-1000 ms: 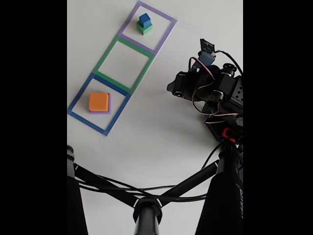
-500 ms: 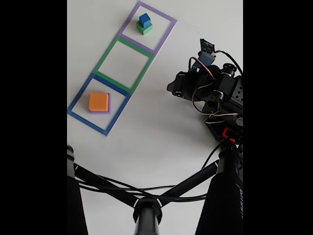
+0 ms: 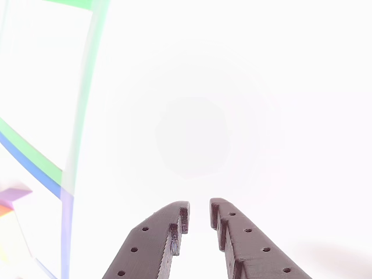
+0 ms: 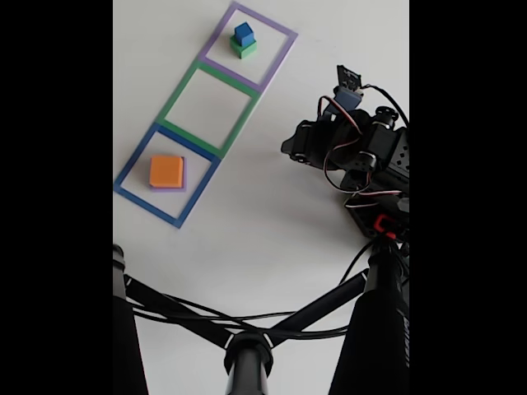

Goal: Tower of hanoi

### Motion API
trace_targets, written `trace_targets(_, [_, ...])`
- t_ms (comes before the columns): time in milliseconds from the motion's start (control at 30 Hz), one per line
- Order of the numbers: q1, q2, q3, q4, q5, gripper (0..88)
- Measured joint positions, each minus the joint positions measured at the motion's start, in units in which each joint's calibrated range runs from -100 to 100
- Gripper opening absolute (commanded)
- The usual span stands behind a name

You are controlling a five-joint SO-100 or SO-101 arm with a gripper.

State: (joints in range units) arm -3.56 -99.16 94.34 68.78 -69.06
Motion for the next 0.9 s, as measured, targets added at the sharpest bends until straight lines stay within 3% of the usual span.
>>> trace_targets(900, [-0.1, 0.0, 0.0, 0.0, -0.4, 0.1])
